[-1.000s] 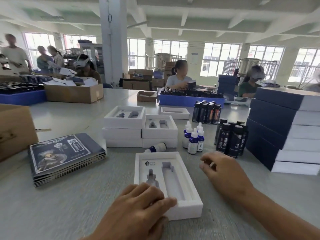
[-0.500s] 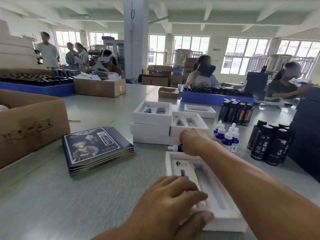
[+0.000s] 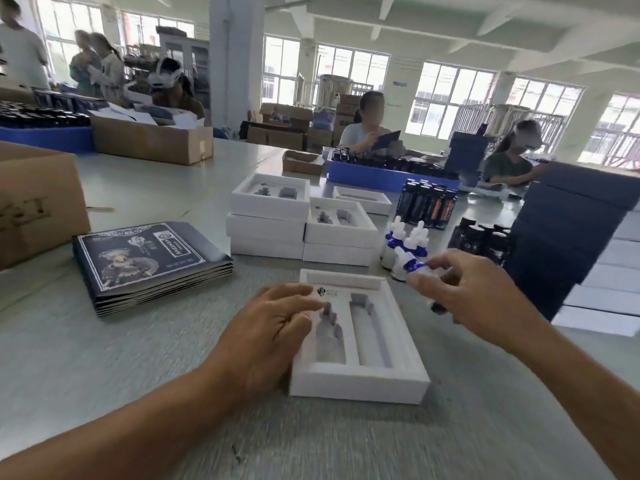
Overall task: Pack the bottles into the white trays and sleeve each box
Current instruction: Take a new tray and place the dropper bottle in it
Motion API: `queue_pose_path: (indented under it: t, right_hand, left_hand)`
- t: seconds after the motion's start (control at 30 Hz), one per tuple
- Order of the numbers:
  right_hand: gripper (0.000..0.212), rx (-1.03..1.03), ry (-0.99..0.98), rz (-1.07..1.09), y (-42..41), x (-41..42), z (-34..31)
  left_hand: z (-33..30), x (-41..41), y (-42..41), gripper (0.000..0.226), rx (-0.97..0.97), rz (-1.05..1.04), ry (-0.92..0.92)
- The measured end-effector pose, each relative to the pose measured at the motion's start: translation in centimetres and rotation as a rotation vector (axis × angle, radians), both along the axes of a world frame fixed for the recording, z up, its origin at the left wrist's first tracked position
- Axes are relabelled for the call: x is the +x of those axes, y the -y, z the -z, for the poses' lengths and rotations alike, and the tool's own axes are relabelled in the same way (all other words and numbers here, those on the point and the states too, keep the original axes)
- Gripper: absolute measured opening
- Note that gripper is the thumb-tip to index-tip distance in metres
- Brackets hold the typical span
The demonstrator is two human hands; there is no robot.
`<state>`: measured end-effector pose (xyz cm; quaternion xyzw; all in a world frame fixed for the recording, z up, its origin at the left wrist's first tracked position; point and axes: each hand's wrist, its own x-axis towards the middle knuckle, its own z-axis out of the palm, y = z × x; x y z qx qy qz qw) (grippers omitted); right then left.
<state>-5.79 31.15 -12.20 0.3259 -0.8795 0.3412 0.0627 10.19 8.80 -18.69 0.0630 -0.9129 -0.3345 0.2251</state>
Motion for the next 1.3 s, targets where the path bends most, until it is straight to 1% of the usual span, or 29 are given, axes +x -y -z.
queue_pose_path:
  t: [0.1,0.23,0.3,0.4,0.5,0.57,0.63,0.73,0.83,0.9,0.97,1.03,1.07,1.13,1.23,1.3]
  right_hand:
    - [0.037,0.237,-0.132,0.194,-5.5,1.7,2.6]
    - [0.038,0.349,-0.207,0.222,-8.6,3.6,5.0]
    - [0.042,0.334,-0.191,0.192,-9.2,3.8,5.2]
    - [0.051,0.301,-0.046,0.112,-9.9,3.6,4.6]
    - [0.053,0.308,0.059,0.039,-10.6,3.1,3.6]
    - [0.053,0.293,0.083,0.024,-10.8,3.0,3.3]
    - [0.053,0.28,0.068,0.027,-10.8,3.0,3.4]
    - [0.052,0.292,0.062,0.016,-10.9,3.1,3.3]
    - [0.055,0.336,0.074,-0.01,-11.2,3.1,3.0]
    - [0.053,0.334,0.05,-0.004,-11.3,3.3,2.8]
    - [0.048,0.287,-0.009,0.028,-11.2,3.5,2.7]
    - [0.043,0.188,-0.107,0.081,-11.2,3.7,2.4]
    - [0.043,0.127,-0.15,0.107,-11.3,3.9,2.1]
    - [0.049,0.027,-0.189,0.12,-10.9,4.7,1.6]
    - [0.061,-0.023,-0.148,0.001,-8.7,7.1,1.0]
    - [0.06,0.059,-0.144,-0.102,-6.8,8.7,1.0]
  left_hand:
    - [0.0,-0.1,-0.4,0.034,-0.048,-0.029,0.035]
    - [-0.1,0.0,-1.2,0.03,-0.008,-0.042,0.018]
    - [-0.1,0.1,-1.6,0.026,-0.021,-0.042,-0.006]
    - [0.0,0.5,-2.2,0.015,0.013,-0.05,-0.1]
    - [-0.4,-0.1,-1.8,0.023,0.092,-0.127,-0.156]
    - [-0.9,-1.4,-0.9,0.024,0.091,-0.174,-0.149]
    - [-1.3,-2.9,0.0,0.03,0.086,-0.198,-0.091]
    - [-1.7,-4.7,0.6,0.041,0.145,-0.163,0.016]
    - [-1.3,-5.3,1.0,0.042,0.184,-0.153,0.061]
    - [-0.8,-5.1,1.3,0.041,0.198,-0.179,0.091]
    - [-0.3,-4.7,1.3,0.041,0.152,-0.204,0.101]
    - [-0.3,-4.3,0.9,0.042,0.119,-0.202,0.078]
    - [-0.4,-4.2,0.6,0.042,0.107,-0.194,0.071]
    - [-0.4,-4.0,-0.2,0.044,0.075,-0.178,0.072]
    - [-0.5,-3.5,-0.8,0.046,0.05,-0.167,0.083]
    - [-0.6,-3.3,-0.9,0.047,0.061,-0.159,0.091]
